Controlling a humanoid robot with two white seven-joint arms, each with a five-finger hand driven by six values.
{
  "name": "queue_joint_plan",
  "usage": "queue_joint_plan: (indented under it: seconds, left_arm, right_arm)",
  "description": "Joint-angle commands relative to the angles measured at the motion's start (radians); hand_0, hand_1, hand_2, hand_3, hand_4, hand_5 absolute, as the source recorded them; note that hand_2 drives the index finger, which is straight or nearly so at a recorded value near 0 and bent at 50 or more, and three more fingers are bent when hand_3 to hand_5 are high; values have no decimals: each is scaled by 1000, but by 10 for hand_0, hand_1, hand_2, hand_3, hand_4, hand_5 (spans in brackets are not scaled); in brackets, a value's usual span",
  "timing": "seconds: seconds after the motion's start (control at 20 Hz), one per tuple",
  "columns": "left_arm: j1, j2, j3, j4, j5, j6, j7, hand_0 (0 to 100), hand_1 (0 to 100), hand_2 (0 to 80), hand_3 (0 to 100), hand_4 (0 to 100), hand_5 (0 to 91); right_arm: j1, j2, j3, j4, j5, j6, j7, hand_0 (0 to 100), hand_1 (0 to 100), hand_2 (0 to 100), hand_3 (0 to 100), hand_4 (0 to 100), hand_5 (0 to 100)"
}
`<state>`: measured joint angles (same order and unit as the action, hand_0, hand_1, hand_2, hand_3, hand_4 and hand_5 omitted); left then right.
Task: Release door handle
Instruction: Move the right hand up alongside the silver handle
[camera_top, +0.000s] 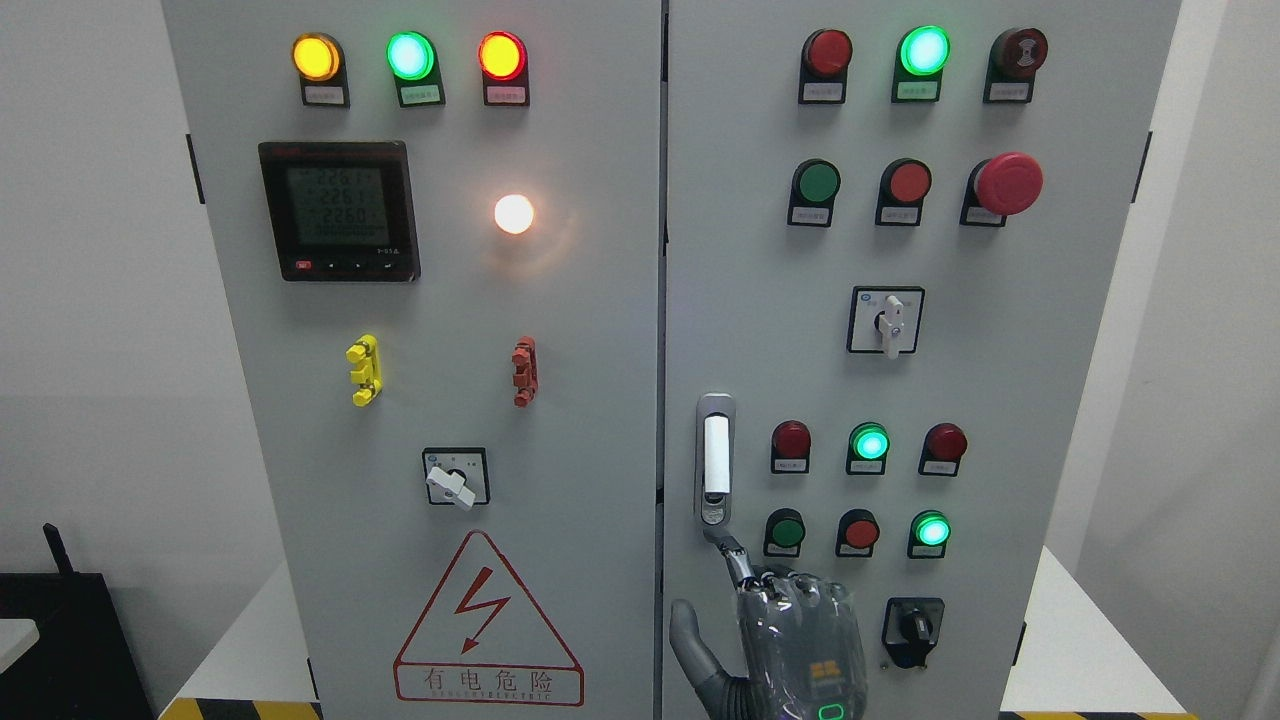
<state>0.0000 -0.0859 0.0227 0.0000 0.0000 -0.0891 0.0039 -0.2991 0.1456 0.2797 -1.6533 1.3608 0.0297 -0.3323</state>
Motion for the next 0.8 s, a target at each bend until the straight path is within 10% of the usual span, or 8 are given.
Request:
queue_joint_plan:
  seconds: [0.0,0.75]
  left_arm:
    - [-17,0,13,23,-29,0,-1,120,389,0,0,0,0]
    - [-15,0,13,23,-29,0,-1,120,389,0,0,0,0]
  right_arm:
    - [1,0,-20,-25,-64,3,6,537,202,987,1000,1000,953]
    - [-74,0,-11,-48,-108,84,47,484,244,1000,1000,1000,944]
